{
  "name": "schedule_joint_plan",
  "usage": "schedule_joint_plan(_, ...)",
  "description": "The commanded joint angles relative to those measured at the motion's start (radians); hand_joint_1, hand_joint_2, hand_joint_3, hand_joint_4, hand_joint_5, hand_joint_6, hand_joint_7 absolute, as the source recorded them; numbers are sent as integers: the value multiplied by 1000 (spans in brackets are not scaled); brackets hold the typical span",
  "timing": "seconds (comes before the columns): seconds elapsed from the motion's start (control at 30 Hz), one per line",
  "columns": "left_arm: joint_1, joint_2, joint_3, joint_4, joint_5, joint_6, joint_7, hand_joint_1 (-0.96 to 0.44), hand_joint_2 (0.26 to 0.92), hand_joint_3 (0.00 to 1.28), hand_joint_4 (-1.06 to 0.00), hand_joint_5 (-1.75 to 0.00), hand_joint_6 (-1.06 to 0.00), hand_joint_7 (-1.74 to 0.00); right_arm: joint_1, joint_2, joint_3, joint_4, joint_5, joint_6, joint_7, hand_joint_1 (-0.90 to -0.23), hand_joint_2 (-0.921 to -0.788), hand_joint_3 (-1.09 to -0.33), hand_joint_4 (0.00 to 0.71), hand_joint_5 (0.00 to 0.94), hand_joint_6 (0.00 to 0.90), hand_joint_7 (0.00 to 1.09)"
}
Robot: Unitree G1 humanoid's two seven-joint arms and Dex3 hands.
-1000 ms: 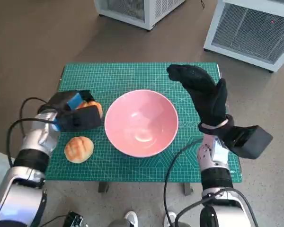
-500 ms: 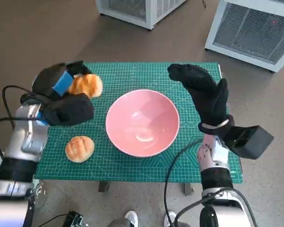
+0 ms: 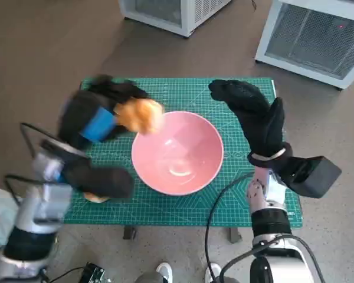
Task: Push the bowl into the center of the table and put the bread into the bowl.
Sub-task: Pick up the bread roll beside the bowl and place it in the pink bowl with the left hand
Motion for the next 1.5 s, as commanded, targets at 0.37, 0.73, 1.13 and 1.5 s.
schedule_joint_plan(0.37, -59, -76, -103, 182, 30, -57, -72, 1, 920, 40, -735, -1074, -641, -1188, 29, -7, 5, 6, -1, 7, 4, -692, -921, -722, 187, 1, -1, 589)
schedule_joint_plan(0.73, -23, -101, -96, 158, -22, 4, -176, 30, 898, 126, -491, -700, -480, -810, 38, -8, 3, -1, 4, 8, 3, -687, -921, -722, 186, 1, -1, 589)
schedule_joint_plan(1.13, 43, -51, -53, -151, -29, 237, -443, -207, 764, 2, -12, -8, -205, -65, 44, -2, 3, -12, 5, 11, -5, -677, -921, -725, 188, 2, -1, 587)
schedule_joint_plan(1.5, 141, -30, 115, -417, -228, 371, -559, -186, 751, 0, 1, 1, -203, -48, 43, 3, 3, -5, 3, 7, -9, -673, -921, -725, 189, 2, -1, 586)
